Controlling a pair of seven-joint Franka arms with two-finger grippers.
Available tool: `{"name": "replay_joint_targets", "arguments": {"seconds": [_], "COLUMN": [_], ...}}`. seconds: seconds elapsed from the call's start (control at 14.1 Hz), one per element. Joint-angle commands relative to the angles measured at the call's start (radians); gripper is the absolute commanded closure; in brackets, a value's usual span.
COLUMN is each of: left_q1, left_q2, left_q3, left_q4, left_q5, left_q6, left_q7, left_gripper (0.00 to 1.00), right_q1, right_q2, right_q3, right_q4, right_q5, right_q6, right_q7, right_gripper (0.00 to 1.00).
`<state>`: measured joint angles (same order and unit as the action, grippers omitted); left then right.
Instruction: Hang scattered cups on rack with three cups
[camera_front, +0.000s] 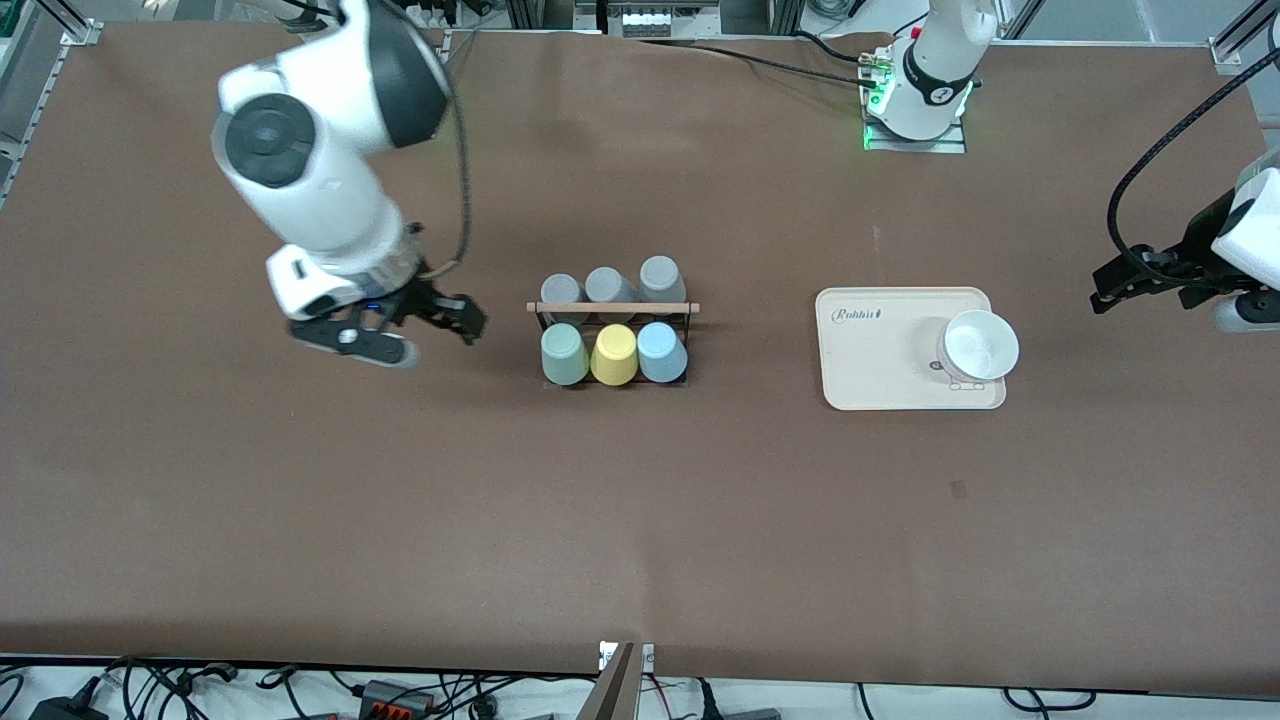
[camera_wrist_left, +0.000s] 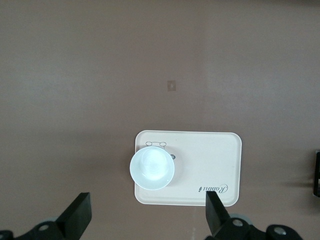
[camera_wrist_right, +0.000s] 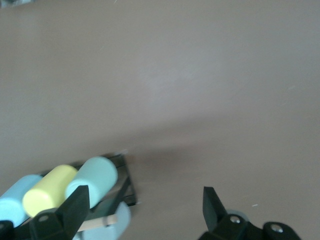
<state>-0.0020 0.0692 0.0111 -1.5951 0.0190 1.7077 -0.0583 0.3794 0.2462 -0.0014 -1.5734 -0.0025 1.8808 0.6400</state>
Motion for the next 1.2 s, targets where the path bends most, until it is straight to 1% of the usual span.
{"name": "replay_joint_targets", "arguments": {"seconds": [0.0, 0.28, 0.42, 0.5, 0.57, 0.71, 0.85, 0.99, 1.13], "left_q1": [0.005, 0.005, 0.005, 0.005, 0.007, 0.005, 0.005, 0.007, 0.007], "left_q2": [-0.016, -0.016, -0.016, -0.016, -0.016, -0.016, -0.016, -0.016, -0.016], "left_q3": [-0.003, -0.003, -0.003, -0.003, -0.003, -0.002, -0.002, -0.002, -0.002], "left_q4": [0.003, 0.003, 0.001, 0.001, 0.001, 0.001, 0.001, 0.000, 0.000], "left_q5": [-0.019, -0.021, -0.021, -0.021, -0.021, -0.021, -0.021, -0.021, -0.021], "left_q6": [-0.014, -0.014, -0.014, -0.014, -0.014, -0.013, -0.010, -0.010, -0.008], "left_q7": [0.012, 0.011, 0.011, 0.011, 0.011, 0.011, 0.011, 0.011, 0.011], "left_gripper": [0.00, 0.00, 0.00, 0.00, 0.00, 0.00, 0.00, 0.00, 0.00], "right_q1": [-0.134, -0.339, -0.416, -0.434, -0.439, -0.442, -0.433, -0.435, -0.433], "right_q2": [-0.076, -0.148, -0.148, -0.146, -0.146, -0.143, -0.137, -0.137, -0.139], "right_q3": [0.015, 0.008, 0.009, 0.009, 0.006, 0.009, 0.009, 0.008, 0.012], "right_q4": [-0.011, -0.005, 0.042, 0.059, 0.065, 0.075, 0.073, 0.062, 0.062], "right_q5": [-0.002, -0.004, -0.008, -0.026, -0.034, -0.037, -0.047, -0.048, -0.050], "right_q6": [-0.055, -0.140, -0.175, -0.193, -0.244, -0.316, -0.295, -0.269, -0.273], "right_q7": [-0.139, -0.371, -0.408, -0.425, -0.439, -0.431, -0.448, -0.544, -0.546], "right_gripper": [0.00, 0.00, 0.00, 0.00, 0.00, 0.00, 0.00, 0.00, 0.00]}}
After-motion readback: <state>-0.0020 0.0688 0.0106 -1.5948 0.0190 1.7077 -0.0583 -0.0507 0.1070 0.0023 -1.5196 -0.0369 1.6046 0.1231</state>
